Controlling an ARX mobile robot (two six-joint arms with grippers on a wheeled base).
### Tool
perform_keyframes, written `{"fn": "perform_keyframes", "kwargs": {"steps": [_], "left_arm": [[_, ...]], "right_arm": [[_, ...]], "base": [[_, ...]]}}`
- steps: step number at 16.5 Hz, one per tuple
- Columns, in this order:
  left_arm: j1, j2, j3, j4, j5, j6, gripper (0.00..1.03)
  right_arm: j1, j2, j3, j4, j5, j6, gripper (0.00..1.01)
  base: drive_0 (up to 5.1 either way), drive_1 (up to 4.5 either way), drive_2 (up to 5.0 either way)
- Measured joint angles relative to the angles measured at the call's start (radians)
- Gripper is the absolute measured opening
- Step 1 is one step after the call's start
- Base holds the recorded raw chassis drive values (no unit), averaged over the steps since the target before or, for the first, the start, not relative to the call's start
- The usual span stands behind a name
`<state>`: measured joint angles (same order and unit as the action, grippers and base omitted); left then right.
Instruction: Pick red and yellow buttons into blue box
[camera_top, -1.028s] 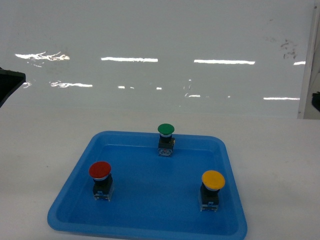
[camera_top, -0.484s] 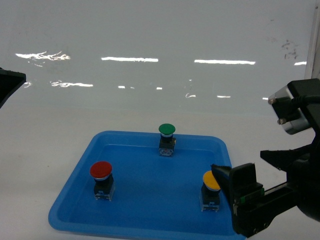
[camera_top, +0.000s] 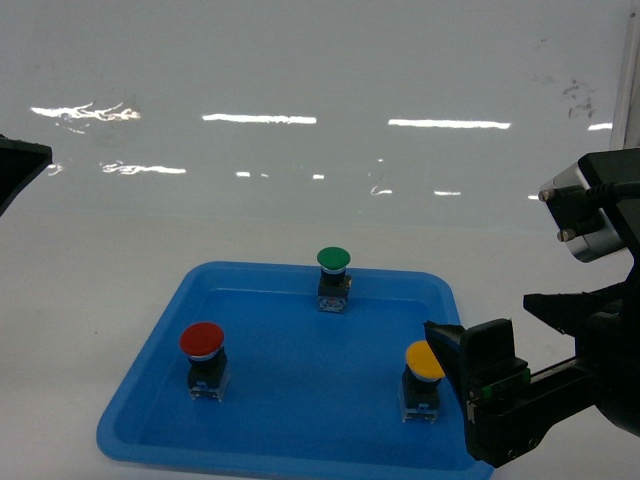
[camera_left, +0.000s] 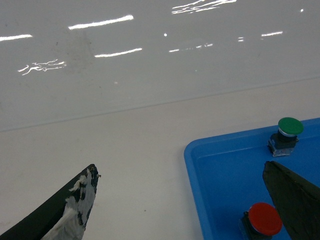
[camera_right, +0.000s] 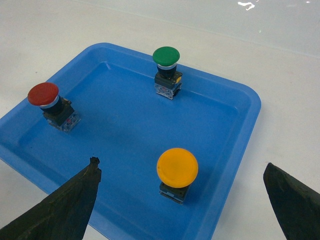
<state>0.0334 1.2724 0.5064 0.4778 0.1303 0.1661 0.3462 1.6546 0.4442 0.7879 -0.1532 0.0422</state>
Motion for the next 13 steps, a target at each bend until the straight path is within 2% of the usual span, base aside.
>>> {"fn": "perform_keyframes", "kwargs": {"steps": [3, 10, 13], "left_arm": [[0.000, 0.000, 0.000, 0.000, 0.000, 0.000, 0.98], [0.000, 0.000, 0.000, 0.000, 0.000, 0.000, 0.98], [0.000, 0.000, 0.000, 0.000, 0.000, 0.000, 0.98]], "right_arm": [[-0.003, 0.000, -0.001, 0.005, 0.000, -0.006, 0.98], [-0.045, 0.024, -0.002, 0.035, -0.006, -0.013, 0.98], [-0.051, 0.116, 0.028, 0.035, 0.002, -0.021, 0.98]], "base": [[0.0, 0.00, 0.0], [0.0, 0.00, 0.0], [0.0, 0.00, 0.0]]}}
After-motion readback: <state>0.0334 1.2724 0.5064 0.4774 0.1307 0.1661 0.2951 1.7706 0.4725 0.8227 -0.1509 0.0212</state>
